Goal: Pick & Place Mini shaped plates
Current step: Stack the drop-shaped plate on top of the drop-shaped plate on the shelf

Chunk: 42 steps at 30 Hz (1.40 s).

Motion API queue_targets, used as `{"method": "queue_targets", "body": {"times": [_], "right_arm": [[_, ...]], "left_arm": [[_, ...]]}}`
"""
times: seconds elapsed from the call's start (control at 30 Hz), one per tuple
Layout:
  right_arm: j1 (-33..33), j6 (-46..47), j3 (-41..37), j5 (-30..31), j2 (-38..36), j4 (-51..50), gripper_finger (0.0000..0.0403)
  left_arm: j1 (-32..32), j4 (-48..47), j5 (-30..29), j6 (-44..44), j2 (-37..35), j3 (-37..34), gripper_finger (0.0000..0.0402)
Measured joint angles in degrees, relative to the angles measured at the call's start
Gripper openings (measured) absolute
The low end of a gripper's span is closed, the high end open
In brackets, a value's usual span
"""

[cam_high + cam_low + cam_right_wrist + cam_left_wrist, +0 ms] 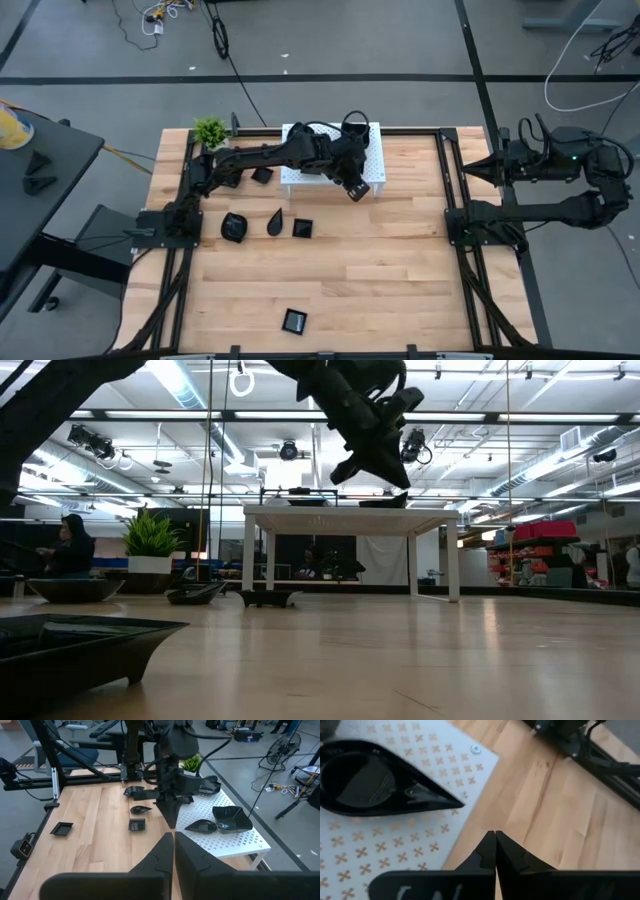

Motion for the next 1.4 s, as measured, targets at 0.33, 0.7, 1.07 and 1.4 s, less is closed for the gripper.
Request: {"method": "queue_targets", "body": {"times": [0.33,0.7,1.07,1.4], "right_arm": [[0.0,0.0,0.0,0.0,0.0,0.0,0.0020],[0.0,0.0,0.0,0.0,0.0,0.0,0.0020],[0.0,0.0,0.0,0.0,0.0,0.0,0.0020],[0.0,0.0,0.0,0.0,0.0,0.0,0.0020]], "left_arm": [[1.3,-1.5,-5.9,2.5,-0.2,7.3,0.0001],[4.1,0.0,-11.6,10.9,0.3,8.1,0.0001],[3.7,-3.5,-11.9,11.1,2.5,12.6,0.0001],[4.7,-8.3,-10.1,11.4,4.1,17.8,0.0001]]}}
